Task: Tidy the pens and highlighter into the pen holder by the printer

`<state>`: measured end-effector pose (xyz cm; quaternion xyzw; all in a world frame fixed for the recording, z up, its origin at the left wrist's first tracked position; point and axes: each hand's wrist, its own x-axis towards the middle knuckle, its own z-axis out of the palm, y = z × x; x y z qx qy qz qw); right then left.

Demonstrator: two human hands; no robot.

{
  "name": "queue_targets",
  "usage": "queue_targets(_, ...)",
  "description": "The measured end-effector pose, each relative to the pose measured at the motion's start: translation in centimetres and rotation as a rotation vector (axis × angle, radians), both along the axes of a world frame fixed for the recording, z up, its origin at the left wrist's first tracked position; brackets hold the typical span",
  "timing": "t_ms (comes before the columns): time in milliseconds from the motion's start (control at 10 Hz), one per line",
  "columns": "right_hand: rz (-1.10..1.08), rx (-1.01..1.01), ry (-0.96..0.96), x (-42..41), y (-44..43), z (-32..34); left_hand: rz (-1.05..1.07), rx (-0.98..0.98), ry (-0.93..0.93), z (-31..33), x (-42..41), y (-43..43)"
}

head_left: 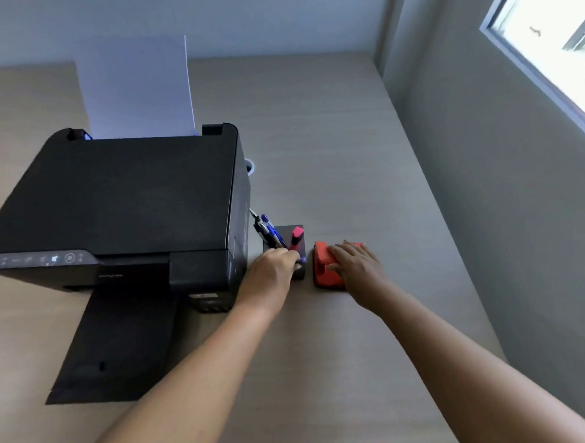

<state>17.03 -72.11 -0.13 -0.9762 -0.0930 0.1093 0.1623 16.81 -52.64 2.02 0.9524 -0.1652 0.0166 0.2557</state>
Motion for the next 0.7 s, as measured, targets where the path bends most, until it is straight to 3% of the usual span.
queue_targets(500,-0.005,-0.021,-0.005,0.8,-0.6,0.8,0.003,-0.008,-0.022,0.5,0.5,1.1)
queue_targets(700,-0.084,-0.002,-0.201,-2.0,1.9,1.3,-0.071,-0.092,-0.245,2.8,-2.7,3.1)
